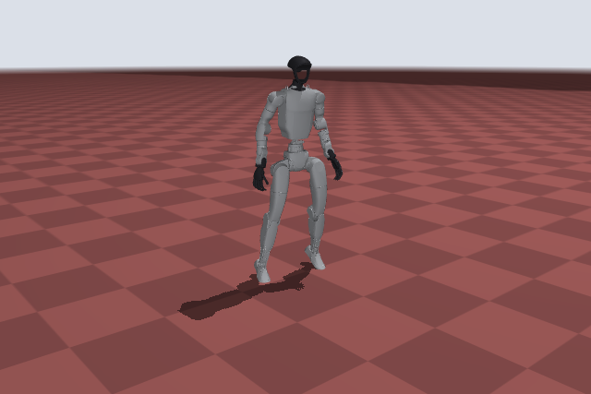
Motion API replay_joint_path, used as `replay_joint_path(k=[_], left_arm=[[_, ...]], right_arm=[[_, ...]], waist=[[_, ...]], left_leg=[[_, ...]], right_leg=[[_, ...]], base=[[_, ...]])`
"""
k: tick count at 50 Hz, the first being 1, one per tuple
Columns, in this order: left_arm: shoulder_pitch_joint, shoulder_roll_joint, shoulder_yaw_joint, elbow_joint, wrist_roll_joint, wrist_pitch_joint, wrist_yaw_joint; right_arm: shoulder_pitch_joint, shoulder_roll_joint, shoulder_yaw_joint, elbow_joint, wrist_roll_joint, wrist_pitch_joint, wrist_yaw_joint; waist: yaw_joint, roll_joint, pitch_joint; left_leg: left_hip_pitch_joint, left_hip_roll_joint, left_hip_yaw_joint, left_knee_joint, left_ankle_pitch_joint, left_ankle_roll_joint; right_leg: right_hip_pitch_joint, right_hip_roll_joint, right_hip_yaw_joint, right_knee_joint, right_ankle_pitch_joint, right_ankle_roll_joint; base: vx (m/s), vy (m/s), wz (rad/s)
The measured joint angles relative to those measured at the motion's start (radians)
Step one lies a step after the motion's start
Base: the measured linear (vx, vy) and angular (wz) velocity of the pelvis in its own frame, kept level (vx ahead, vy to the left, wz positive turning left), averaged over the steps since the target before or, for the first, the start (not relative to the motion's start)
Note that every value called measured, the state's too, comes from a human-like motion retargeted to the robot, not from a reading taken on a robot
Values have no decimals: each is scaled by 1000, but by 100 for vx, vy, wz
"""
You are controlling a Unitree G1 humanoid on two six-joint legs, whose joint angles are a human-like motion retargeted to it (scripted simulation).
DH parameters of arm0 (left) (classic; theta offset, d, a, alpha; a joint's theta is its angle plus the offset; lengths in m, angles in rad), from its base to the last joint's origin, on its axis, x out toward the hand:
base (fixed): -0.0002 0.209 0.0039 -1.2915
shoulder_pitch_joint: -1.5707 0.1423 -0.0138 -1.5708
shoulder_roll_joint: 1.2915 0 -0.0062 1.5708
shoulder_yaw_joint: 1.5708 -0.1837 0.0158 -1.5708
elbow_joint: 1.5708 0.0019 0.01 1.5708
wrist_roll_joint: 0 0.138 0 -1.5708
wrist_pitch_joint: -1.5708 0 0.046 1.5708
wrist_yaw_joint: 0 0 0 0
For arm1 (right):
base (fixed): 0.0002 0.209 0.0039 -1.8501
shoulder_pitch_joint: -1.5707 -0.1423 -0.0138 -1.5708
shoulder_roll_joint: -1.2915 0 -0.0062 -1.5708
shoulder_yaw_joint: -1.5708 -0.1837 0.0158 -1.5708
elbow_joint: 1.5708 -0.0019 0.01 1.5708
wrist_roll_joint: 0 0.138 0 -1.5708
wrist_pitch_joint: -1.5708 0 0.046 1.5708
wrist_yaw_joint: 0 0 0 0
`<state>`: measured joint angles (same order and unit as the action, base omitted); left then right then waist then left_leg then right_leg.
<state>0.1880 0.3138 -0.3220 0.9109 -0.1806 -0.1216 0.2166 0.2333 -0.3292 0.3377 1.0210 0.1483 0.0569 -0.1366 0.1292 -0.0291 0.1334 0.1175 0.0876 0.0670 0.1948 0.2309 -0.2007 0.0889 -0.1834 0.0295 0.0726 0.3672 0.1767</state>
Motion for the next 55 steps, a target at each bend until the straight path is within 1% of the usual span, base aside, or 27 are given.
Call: replay_joint_path(k=[2,5,6,7,8,10,12,13,15,16,17,20,22,23,25,29,32,35,37,40,42,43,45,48,50,52,55], left_arm=[[-14,23,-23,1,-13,20,-6],[-19,45,-21,-12,3,27,-26],[-29,46,-11,-12,-2,33,-26],[-43,47,-1,-8,-15,41,-21],[-66,47,6,4,-43,52,-7],[-159,41,4,70,-120,77,33],[-257,42,-24,159,-151,96,45],[-281,48,-40,176,-149,102,43],[-304,71,-75,152,-133,86,47],[-289,88,-95,107,-110,63,60],[-273,103,-111,64,-83,42,67],[-205,125,-113,-23,17,-13,35],[-158,116,-77,-44,27,-29,-9],[-143,113,-59,-49,23,-26,-28],[-132,114,-32,-55,8,-8,-49],[-140,113,1,-38,-27,13,-18],[-144,106,13,-25,-36,22,2],[-153,88,26,-27,-23,40,1],[-169,77,46,-44,-52,52,19],[-240,54,92,-44,-169,50,88],[-260,38,104,-19,-230,62,129],[-254,35,94,-11,-248,70,143],[-222,39,57,-3,-241,70,155],[-85,54,66,-45,-103,35,67],[19,40,113,-80,-53,6,0],[91,6,140,-96,-87,-12,-20],[109,-28,150,-71,-137,5,-29]], right_arm=[[-31,-9,-1,2,41,9,16],[-54,-32,-11,-36,76,-11,26],[-68,-42,-15,-53,85,-14,28],[-85,-53,-18,-67,97,-16,27],[-106,-64,-21,-76,113,-14,24],[-185,-85,-12,-54,153,-4,8],[-272,-95,35,15,168,-8,-23],[-295,-100,67,32,153,-12,-37],[-304,-112,114,-13,113,-33,-76],[-258,-125,113,-103,102,-51,-98],[-211,-138,109,-191,93,-68,-105],[-84,-157,103,-364,55,-89,-5],[-47,-134,92,-354,25,-82,57],[-39,-114,75,-331,22,-77,76],[-47,-72,27,-267,38,-62,68],[-139,-38,-6,-120,69,-30,-1],[-199,-49,13,-69,79,-23,6],[-217,-79,6,-95,69,-22,12],[-219,-113,-8,-151,48,-16,3],[-260,-182,-21,-218,53,-21,-31],[-257,-216,-22,-231,92,-37,-69],[-233,-223,-25,-242,105,-41,-85],[-136,-219,-47,-308,114,-49,-121],[31,-207,-62,-440,-3,-67,-78],[77,-195,-60,-468,-114,-76,-3],[85,-164,-62,-441,-174,-77,53],[44,-112,-58,-356,-216,-48,67]], waist=[[0,-1,37],[-10,16,71],[-15,23,89],[-21,30,110],[-28,35,135],[-44,31,204],[-57,24,235],[-59,25,233],[-45,9,167],[-30,-11,115],[-15,-29,64],[22,-66,-59],[30,-78,-77],[32,-79,-78],[35,-81,-64],[33,-74,10],[30,-47,69],[14,-17,131],[-9,-7,182],[-63,2,276],[-102,22,287],[-111,26,272],[-104,15,174],[-68,-38,16],[-83,-51,-35],[-115,-52,-44],[-140,-42,0]], left_leg=[[20,-17,-69,7,-9,19],[22,3,-102,18,-10,5],[27,14,-91,30,-55,12],[33,25,-75,52,-132,26],[41,34,-51,96,-275,56],[16,36,-39,287,-636,138],[-115,38,-80,570,-840,274],[-177,45,-91,666,-855,313],[-259,46,-82,659,-793,300],[-242,31,-69,530,-701,276],[-219,20,-57,392,-588,250],[-128,12,-27,-38,-89,134],[-85,8,-10,-169,63,35],[-78,9,-11,-187,58,5],[-74,2,-21,-184,26,-6],[-46,-16,28,-120,-32,47],[-3,-8,29,-80,-60,68],[28,-19,-46,-32,15,59],[38,-23,-42,72,-164,81],[-4,-7,-25,354,-704,157],[-122,10,-69,578,-851,294],[-177,14,-74,637,-840,333],[-245,9,-57,572,-722,303],[-134,-31,-35,133,-282,172],[-57,-35,-11,-106,21,83],[-34,-29,55,-162,84,13],[-14,-26,117,-149,52,7]], right_leg=[[19,12,55,32,-14,-13],[33,63,163,81,-7,-12],[38,76,168,110,-52,-24],[43,84,163,149,-133,-39],[52,85,136,206,-288,-62],[52,64,68,386,-684,-103],[-1,58,29,564,-959,-232],[-41,67,24,640,-1013,-319],[-151,60,16,688,-960,-345],[-156,46,17,595,-854,-280],[-148,36,19,476,-723,-213],[-62,38,31,20,-137,-34],[-56,38,11,-73,54,52],[-62,43,-12,-78,65,77],[-71,44,-67,-71,48,85],[-57,19,-127,-23,-15,18],[-39,30,-58,22,-62,-32],[-9,41,54,58,-21,-42],[27,31,100,123,-224,-56],[41,14,62,333,-776,-92],[-56,35,23,559,-967,-281],[-104,36,6,625,-972,-334],[-156,19,-21,552,-854,-291],[-68,-5,2,113,-344,-94],[-38,-3,1,-54,-10,7],[-40,4,-39,-76,78,82],[-29,14,-115,-42,44,52]], base=[[-10,-2,19],[-9,-1,28],[-12,-1,29],[-15,0,34],[-19,-1,44],[-24,-2,58],[-25,-5,62],[-17,-5,36],[-5,-2,6],[8,-5,-6],[13,-7,-5],[9,-9,-13],[1,-11,-19],[-6,-13,-15],[-11,-10,-4],[-14,-1,-13],[-10,-1,-22],[-7,0,13],[-10,1,48],[-16,4,84],[-13,3,96],[-1,1,71],[15,-1,31],[27,-4,-39],[20,-4,-37],[8,-5,-11],[-1,0,-10]])
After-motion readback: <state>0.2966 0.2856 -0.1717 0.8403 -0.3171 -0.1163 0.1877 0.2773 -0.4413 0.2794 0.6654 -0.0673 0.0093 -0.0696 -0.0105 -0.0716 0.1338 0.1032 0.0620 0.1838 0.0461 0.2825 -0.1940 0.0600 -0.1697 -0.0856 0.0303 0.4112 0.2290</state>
